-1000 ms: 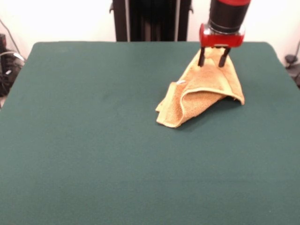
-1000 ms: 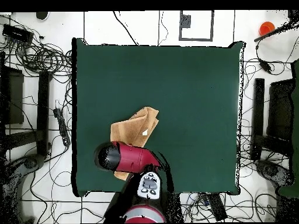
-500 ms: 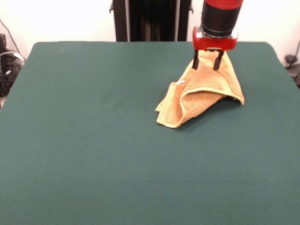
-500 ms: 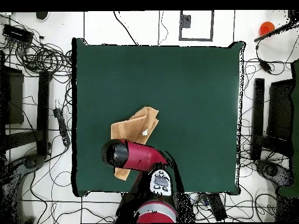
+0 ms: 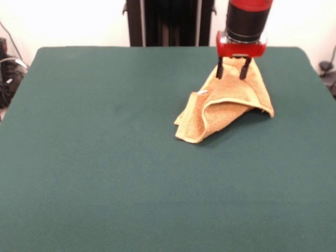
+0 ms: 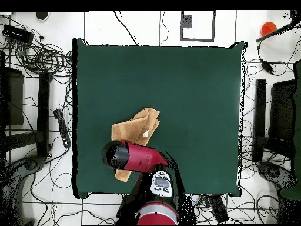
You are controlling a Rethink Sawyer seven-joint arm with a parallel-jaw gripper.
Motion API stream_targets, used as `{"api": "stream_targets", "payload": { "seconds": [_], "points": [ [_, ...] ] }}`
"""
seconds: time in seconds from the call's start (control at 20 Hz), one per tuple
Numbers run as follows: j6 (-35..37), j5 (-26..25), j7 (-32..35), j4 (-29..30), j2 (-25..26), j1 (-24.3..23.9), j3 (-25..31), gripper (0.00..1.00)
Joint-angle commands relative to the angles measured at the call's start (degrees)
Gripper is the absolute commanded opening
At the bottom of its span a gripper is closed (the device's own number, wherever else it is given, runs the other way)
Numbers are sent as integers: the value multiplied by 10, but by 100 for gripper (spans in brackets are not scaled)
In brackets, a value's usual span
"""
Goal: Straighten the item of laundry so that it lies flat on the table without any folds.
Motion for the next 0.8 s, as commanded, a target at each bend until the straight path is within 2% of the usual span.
{"api": "stream_targets", "payload": {
  "seconds": [0.05,0.25,0.55,0.8],
  "points": [
    [-34,40,146,-21,11,11,47,100],
    [-20,45,166,-30,10,44,2,100],
    [-3,54,175,-32,4,71,-21,100],
    [7,80,184,-31,0,70,-9,100]
  ]
}}
